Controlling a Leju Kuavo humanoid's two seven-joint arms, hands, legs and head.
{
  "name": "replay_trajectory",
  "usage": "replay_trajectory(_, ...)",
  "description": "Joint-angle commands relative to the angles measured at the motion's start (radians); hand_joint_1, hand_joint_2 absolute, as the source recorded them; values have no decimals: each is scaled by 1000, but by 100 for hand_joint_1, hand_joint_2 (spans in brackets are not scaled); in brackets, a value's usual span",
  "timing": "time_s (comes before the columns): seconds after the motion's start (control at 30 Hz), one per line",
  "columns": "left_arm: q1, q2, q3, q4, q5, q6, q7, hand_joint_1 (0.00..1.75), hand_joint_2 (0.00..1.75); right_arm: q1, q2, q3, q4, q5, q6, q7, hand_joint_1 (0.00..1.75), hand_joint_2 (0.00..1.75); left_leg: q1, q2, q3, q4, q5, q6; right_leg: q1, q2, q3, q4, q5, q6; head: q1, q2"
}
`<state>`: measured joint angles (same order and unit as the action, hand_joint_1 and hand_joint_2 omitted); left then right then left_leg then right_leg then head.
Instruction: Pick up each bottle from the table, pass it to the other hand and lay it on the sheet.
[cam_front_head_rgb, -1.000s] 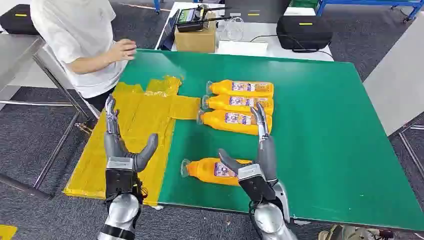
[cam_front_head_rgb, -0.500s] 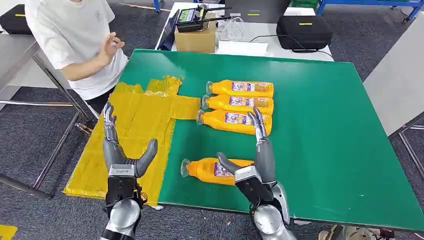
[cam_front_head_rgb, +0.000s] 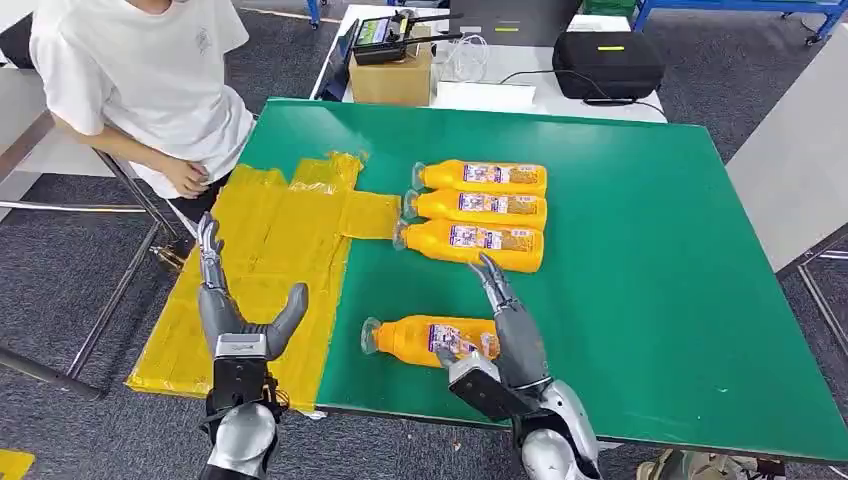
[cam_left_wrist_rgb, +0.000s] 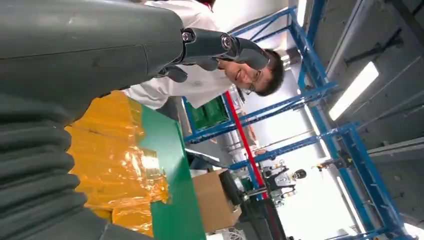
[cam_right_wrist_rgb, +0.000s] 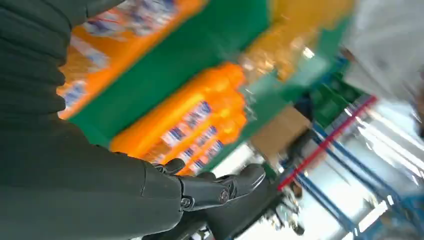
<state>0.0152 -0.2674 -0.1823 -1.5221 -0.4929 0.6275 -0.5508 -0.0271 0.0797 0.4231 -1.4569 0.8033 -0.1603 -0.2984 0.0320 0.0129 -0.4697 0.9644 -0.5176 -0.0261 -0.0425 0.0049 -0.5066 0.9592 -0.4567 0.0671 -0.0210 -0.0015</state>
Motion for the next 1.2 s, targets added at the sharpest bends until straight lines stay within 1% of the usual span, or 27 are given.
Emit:
replay_trajectory(0.03, -11, 9, 25, 55, 1, -10, 8, 0, 175, 8, -106, 36, 34, 35, 27, 27, 0, 175, 1, -1, 2, -2, 0, 3, 1, -1, 3, -3, 0, -4, 0, 0)
replay_trajectory(0.07, -10, 9, 25, 54, 2, -9, 8, 0, 175, 17, -117, 41, 30, 47, 31, 37, 0, 175, 1, -2, 3, -3, 0, 3, 2, -1, 4, -4, 0, -5, 0, 0)
replay_trajectory(0.1, -9, 10, 26, 54, 2, -8, 8, 0, 175, 26, -126, 44, 26, 56, 31, 41, 0, 175, 0, -1, 2, -2, 0, 2, 1, -1, 3, -2, 0, -3, 0, 0)
replay_trajectory(0.13, -8, 9, 30, 55, 3, -7, 9, 0, 175, 38, -141, 47, 17, 73, 28, 51, 0, 175, 1, -2, 3, -3, 0, 3, 2, -2, 5, -4, 0, -5, 0, 0)
replay_trajectory(0.17, -8, 9, 31, 56, 4, -7, 10, 0, 175, 42, -148, 45, 17, 79, 27, 58, 0, 175, 0, -3, 2, -2, 0, 3, 1, -2, 4, -3, 0, -3, 0, 0)
replay_trajectory(0.2, -7, 9, 31, 54, 5, -8, 11, 0, 175, 46, -156, 41, 16, 90, 27, 74, 0, 175, 1, -4, 3, -3, 0, 4, 2, -3, 5, -4, 0, -5, 0, 0)
replay_trajectory(0.27, -5, 11, 29, 50, 5, -7, 11, 0, 175, 44, -158, 41, 20, 104, 26, 91, 0, 175, 0, -2, 2, -2, 0, 2, 1, -2, 2, -2, 0, -3, 0, 0)
replay_trajectory(0.3, -6, 10, 29, 47, 5, -8, 11, 0, 175, 41, -160, 38, 20, 103, 26, 90, 0, 175, 1, -2, 2, -2, 0, 4, 2, -2, 3, -3, 0, -4, 0, 0)
replay_trajectory(0.33, 2, 13, 25, 31, 3, -9, 12, 0, 175, 33, -157, 35, 40, 119, 37, 128, 0, 175, 0, -1, 1, -1, 0, 2, 1, -1, 2, -2, 0, -3, 0, 0)
replay_trajectory(0.37, 3, 16, 22, 27, 1, -10, 12, 0, 175, 24, -158, 40, 48, 136, 41, 142, 0, 175, 1, -2, 2, -2, 0, 4, 2, -2, 3, -3, 0, -5, 0, 0)
replay_trajectory(0.43, 4, 24, 5, 5, -4, -28, 20, 0, 175, -23, -134, 54, 101, 160, 39, 155, 0, 175, 1, 0, 2, -2, 0, 3, 2, 0, 2, -3, 1, -4, 0, 0)
replay_trajectory(0.53, 1, 29, -12, -6, -17, -48, 45, 0, 175, -80, -111, 78, 179, 204, 45, 207, 0, 175, 0, 1, 1, -1, 0, 2, 1, 1, 0, -1, 1, -2, 0, 0)
replay_trajectory(0.57, 3, 28, -14, -9, -15, -53, 54, 0, 175, -97, -103, 92, 205, 227, 31, 213, 0, 175, 1, 2, 2, -2, 0, 3, 2, 2, 1, -2, 1, -5, 0, 0)
replay_trajectory(0.6, 4, 27, -17, -11, -13, -57, 58, 0, 175, -104, -84, 92, 218, 222, 30, 214, 0, 175, 0, 2, 2, -2, 0, 2, 1, 2, 1, -2, 1, -3, 0, 0)
replay_trajectory(0.63, 5, 26, -19, -12, -13, -57, 58, 0, 175, -107, -79, 95, 223, 221, 29, 217, 0, 175, 1, 3, 3, -2, 0, 3, 2, 3, 2, -3, 1, -5, 0, 0)
replay_trajectory(0.73, 5, 26, -19, -12, -13, -57, 58, 0, 175, -107, -79, 95, 223, 221, 29, 217, 0, 175, 0, 1, 1, -1, 0, 2, 1, 1, 1, -1, 0, -3, 0, 0)
replay_trajectory(0.83, 4, 27, -18, -9, -13, -55, 58, 0, 175, -101, -85, 97, 213, 221, 27, 218, 0, 175, 1, 0, 3, -2, 0, 3, 2, 0, 3, -2, 0, -4, 0, 0)
replay_trajectory(0.9, 4, 27, -18, -9, -13, -55, 58, 0, 175, -101, -85, 97, 213, 221, 27, 218, 0, 175, 0, 0, 1, -1, 0, 2, 0, 0, 1, -1, 0, -2, 0, 0)
replay_trajectory(0.93, 4, 30, -22, -7, -14, -62, 59, 0, 175, -101, -82, 96, 215, 211, 32, 219, 0, 175, 0, 0, 3, -2, 0, 3, 1, 0, 3, -2, 0, -4, 0, 0)
replay_trajectory(1.07, -14, 33, -45, 9, -18, -77, 65, 0, 175, -149, -48, 119, 285, 211, 39, 236, 0, 175, 1, 1, 2, -2, 0, 3, 2, 1, 2, -2, 1, -5, 0, 0)
replay_trajectory(1.13, -13, 33, -49, 9, 3, -115, 89, 0, 175, -154, -35, 125, 310, 207, 43, 245, 0, 175, 0, 1, 1, -1, 0, 2, 1, 1, 1, -1, 1, -3, 0, 0)
replay_trajectory(1.2, -12, 32, -55, 12, 14, -135, 99, 0, 175, -152, -32, 145, 333, 221, 41, 258, 0, 175, 1, 1, 2, -2, 0, 3, 2, 1, 2, -3, 1, -5, 0, 0)
